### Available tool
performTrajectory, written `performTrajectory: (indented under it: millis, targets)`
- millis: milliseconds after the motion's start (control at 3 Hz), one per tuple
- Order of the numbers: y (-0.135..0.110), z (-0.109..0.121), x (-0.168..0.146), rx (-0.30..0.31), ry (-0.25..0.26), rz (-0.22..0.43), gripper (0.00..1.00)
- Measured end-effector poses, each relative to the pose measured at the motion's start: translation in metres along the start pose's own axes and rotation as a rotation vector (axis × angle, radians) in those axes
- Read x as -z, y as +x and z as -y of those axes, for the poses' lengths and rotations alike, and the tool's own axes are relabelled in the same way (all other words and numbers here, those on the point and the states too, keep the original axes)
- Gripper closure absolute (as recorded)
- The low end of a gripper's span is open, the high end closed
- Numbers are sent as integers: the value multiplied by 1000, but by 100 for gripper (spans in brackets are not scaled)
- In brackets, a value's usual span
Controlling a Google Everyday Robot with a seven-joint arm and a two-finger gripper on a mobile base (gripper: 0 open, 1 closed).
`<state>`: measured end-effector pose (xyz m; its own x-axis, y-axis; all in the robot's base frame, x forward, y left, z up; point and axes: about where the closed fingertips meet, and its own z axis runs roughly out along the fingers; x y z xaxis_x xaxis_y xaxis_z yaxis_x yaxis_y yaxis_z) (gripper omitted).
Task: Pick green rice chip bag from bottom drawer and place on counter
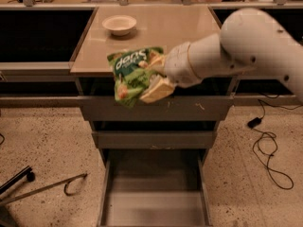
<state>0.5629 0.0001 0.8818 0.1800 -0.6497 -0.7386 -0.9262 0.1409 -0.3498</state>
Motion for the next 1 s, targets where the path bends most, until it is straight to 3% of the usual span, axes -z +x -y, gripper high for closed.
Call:
performTrajectory:
  millis: [333, 667, 1000]
  targets:
    - [-25, 34, 23, 23, 60, 31, 100]
    - [-25, 34, 23, 24, 60, 31, 100]
    - [-26, 58, 24, 72, 86, -5, 100]
